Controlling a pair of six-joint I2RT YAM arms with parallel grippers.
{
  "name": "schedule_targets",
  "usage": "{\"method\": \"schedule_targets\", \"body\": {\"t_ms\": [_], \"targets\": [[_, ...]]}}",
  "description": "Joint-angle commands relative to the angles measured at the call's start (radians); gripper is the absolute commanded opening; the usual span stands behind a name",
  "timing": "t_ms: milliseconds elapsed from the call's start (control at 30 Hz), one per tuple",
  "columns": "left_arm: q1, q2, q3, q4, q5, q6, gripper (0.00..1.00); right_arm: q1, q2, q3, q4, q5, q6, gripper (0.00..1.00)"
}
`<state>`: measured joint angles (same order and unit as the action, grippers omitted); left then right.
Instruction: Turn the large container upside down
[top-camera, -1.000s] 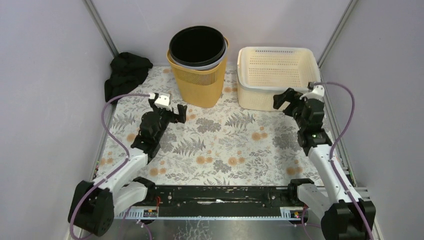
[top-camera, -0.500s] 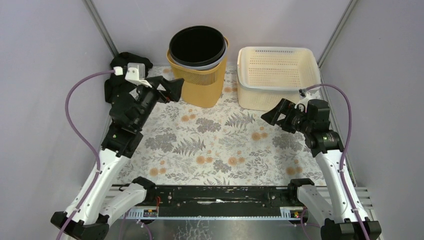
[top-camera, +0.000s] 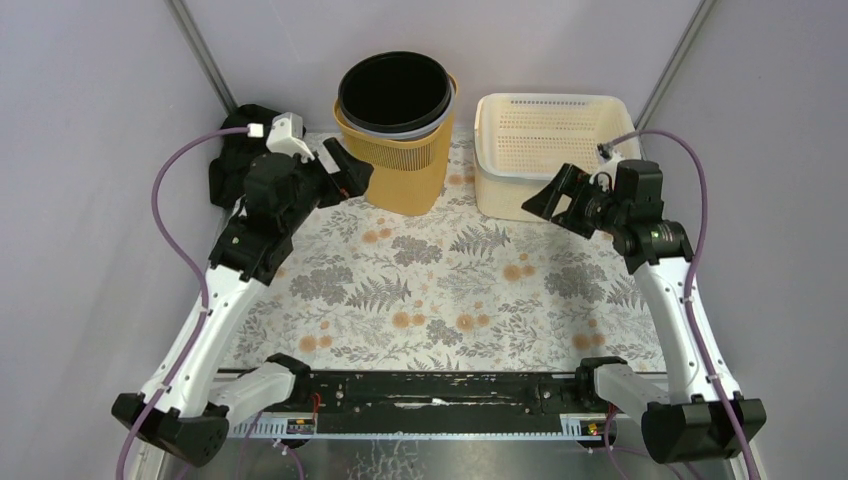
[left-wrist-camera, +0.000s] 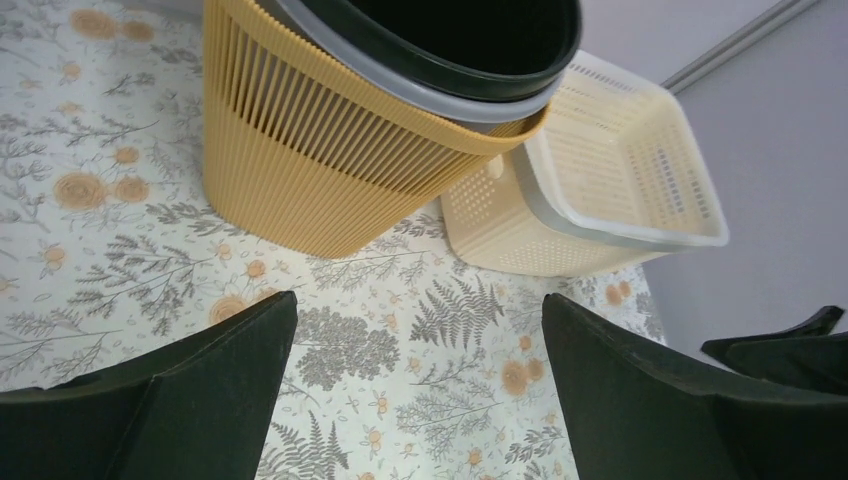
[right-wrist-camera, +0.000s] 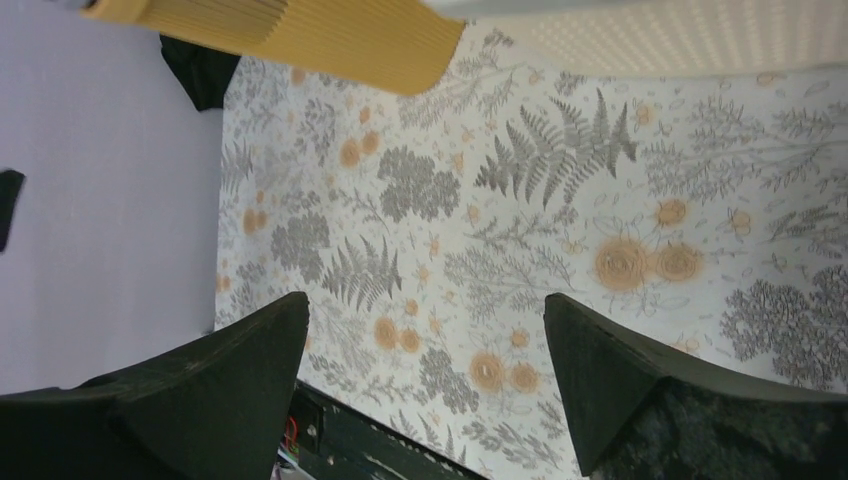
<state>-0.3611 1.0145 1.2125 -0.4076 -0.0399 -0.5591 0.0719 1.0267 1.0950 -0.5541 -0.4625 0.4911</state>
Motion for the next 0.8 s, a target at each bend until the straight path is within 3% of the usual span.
{"method": "schedule_targets", "body": {"t_ms": [0, 267, 533, 767], "targets": [[0.017, 0.059, 0.096, -0.124, 0.022, 0.022, 1.00, 0.003, 0.093, 0.148, 0.006, 0.055, -0.015, 0.90], [0.039, 0.217, 0.160, -0.324, 0.033, 0.085, 1.00, 0.003, 0.394, 0.410, -0.062, 0.110, -0.057, 0.78], [0.039, 0.224, 0.067, -0.278, 0.097, 0.090, 1.00, 0.034, 0.664, 0.713, -0.165, 0.201, -0.122, 0.69], [0.038, 0.235, 0.045, -0.278, 0.104, 0.093, 1.00, 0.134, 0.882, 0.961, -0.261, 0.295, -0.173, 0.61]]}}
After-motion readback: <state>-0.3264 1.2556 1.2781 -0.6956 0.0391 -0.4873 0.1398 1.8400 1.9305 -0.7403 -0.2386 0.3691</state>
